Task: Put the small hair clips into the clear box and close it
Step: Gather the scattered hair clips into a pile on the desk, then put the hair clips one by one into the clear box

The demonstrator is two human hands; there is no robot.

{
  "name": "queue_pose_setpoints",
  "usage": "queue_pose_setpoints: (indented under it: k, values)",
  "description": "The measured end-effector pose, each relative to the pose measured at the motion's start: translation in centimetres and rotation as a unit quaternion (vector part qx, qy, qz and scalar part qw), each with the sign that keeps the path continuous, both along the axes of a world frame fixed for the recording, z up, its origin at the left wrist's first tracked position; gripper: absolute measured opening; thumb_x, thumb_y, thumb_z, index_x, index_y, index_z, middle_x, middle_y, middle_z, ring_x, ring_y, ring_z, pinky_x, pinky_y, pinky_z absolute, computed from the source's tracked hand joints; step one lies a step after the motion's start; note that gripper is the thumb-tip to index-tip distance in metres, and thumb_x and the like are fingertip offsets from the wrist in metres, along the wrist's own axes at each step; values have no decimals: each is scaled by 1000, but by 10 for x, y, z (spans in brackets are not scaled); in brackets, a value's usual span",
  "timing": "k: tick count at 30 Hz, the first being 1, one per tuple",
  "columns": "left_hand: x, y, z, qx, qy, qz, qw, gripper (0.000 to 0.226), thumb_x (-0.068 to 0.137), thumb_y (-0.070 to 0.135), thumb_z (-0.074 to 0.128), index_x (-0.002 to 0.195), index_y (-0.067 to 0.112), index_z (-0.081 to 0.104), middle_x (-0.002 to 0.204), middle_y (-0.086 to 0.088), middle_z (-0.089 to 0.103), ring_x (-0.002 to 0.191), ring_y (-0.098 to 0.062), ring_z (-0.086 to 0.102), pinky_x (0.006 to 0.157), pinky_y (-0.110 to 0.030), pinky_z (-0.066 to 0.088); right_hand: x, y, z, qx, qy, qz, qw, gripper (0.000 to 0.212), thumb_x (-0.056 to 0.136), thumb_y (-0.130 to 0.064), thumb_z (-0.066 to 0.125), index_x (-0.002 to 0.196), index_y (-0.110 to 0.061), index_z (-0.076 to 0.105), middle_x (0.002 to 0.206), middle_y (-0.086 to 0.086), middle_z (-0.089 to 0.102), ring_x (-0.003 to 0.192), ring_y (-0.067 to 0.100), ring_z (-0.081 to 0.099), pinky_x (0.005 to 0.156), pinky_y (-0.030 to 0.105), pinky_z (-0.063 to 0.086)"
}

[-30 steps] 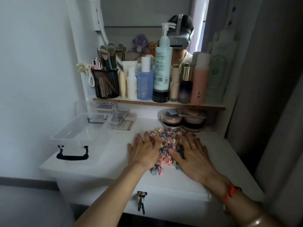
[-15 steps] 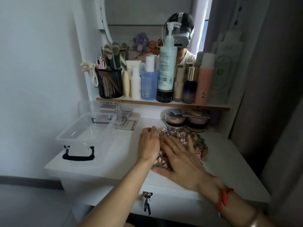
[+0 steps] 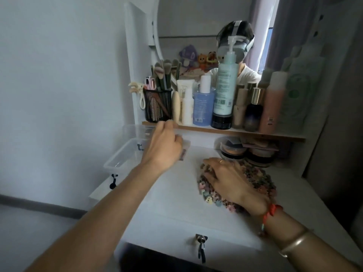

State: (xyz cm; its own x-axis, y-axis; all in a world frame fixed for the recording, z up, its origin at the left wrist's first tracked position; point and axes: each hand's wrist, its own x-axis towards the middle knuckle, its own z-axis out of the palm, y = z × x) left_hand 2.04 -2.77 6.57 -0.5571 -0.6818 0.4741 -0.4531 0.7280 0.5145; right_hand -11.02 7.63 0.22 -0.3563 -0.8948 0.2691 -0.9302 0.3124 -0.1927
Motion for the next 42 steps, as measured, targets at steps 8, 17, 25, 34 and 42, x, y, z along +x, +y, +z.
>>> queue_pose_setpoints:
  k: [8,17,25,34,42]
  values:
    - [38,-61,0,63,-207,109,970,42,95,25,41,136,12,40,139,-18,40,125,-35,41,101,-37,36,-12,-37,5,92,43,-35,994,33,93,-22,33,121,-19,50,133,6,52,123,26,43,97,40,33]
    - [38,-81,-8,195,-27,45,979,32,89,10,56,121,10,54,130,-9,50,102,-22,50,66,-20,43,-14,-55,9,112,52,-54,991,26,90,-16,43,106,-22,64,121,3,61,119,25,45,102,40,27]
    - [16,-80,-39,322,184,29,928,26,86,3,55,111,11,58,114,-7,56,100,-21,49,80,-33,47,-9,-47,55,-157,-367,114,910,11,83,-10,63,82,-21,63,80,0,65,73,2,58,74,9,43]
    - [2,-76,-58,543,305,-36,781,19,84,21,51,69,14,58,71,-3,55,66,-18,52,63,-29,40,-39,-52,11,73,-13,-32,997,21,87,-29,55,98,-23,71,115,0,66,121,25,47,113,37,23]
    - [-6,-78,-75,523,353,-111,768,19,90,17,44,89,10,61,96,-11,59,87,-22,57,77,-31,44,-42,-61,15,-36,-54,-61,996,17,86,-23,58,94,-18,72,108,3,69,108,21,57,98,30,42]
